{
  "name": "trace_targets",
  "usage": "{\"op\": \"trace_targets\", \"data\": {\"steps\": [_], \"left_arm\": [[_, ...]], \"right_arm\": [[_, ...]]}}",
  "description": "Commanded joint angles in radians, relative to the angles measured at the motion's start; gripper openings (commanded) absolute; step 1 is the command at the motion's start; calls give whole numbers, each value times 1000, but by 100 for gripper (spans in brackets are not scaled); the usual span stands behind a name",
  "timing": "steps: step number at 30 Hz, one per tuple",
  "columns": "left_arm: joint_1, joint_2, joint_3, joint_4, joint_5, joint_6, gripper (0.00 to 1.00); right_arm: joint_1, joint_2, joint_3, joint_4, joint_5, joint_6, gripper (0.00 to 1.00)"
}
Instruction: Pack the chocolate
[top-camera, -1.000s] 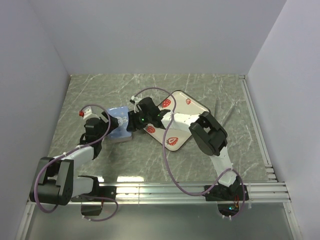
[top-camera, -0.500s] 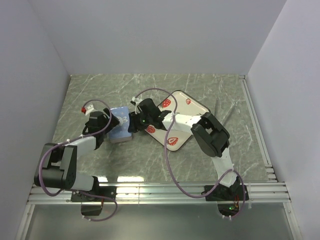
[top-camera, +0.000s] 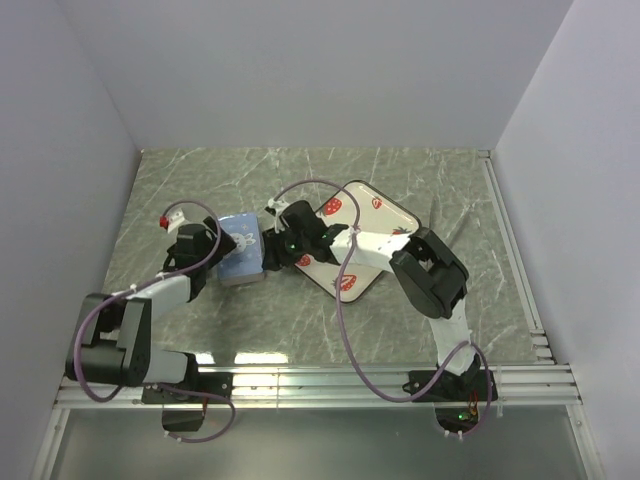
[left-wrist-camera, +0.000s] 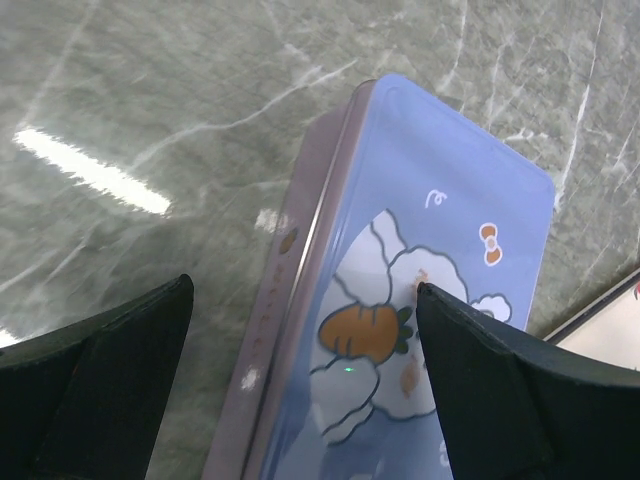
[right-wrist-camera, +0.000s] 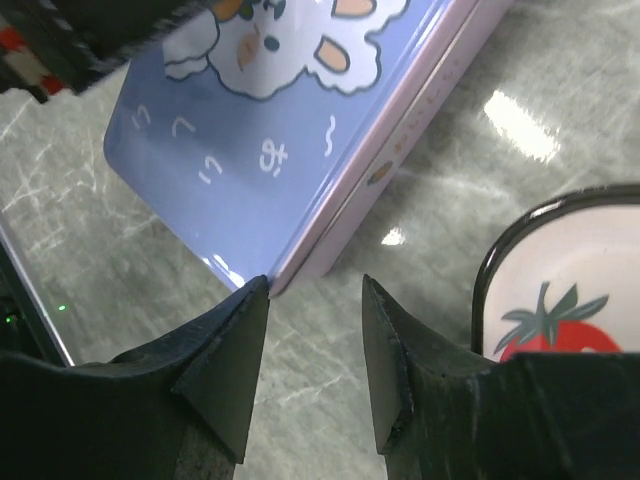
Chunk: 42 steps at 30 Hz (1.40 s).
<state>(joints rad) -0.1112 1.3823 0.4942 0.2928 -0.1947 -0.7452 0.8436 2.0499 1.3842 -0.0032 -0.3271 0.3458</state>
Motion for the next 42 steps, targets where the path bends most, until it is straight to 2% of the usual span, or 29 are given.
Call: {"op": "trace_targets", "data": {"steps": [1, 8, 18, 24, 36, 42], "left_arm": [[-4, -89, -31, -3, -55, 4, 100], [-4, -201, -49, -18, -74, 23, 99], [4, -420, -71, -81, -114, 52, 99], [39, -488, -55, -103, -66, 79, 99], [189, -466, -54, -32, 136, 69, 99], [199, -540, -60, -52, 149, 70, 99]], "right_arm": [[6, -57, -27, -41, 42, -34, 49], [-11, -122, -68, -46, 80, -50, 51], [-66, -307, -203, -37, 186, -87, 59], [-165, -451, -335, 28, 214, -87, 61], [-458, -766, -599, 118, 197, -39, 61], [-489, -959, -697, 92, 290, -21, 62]]}}
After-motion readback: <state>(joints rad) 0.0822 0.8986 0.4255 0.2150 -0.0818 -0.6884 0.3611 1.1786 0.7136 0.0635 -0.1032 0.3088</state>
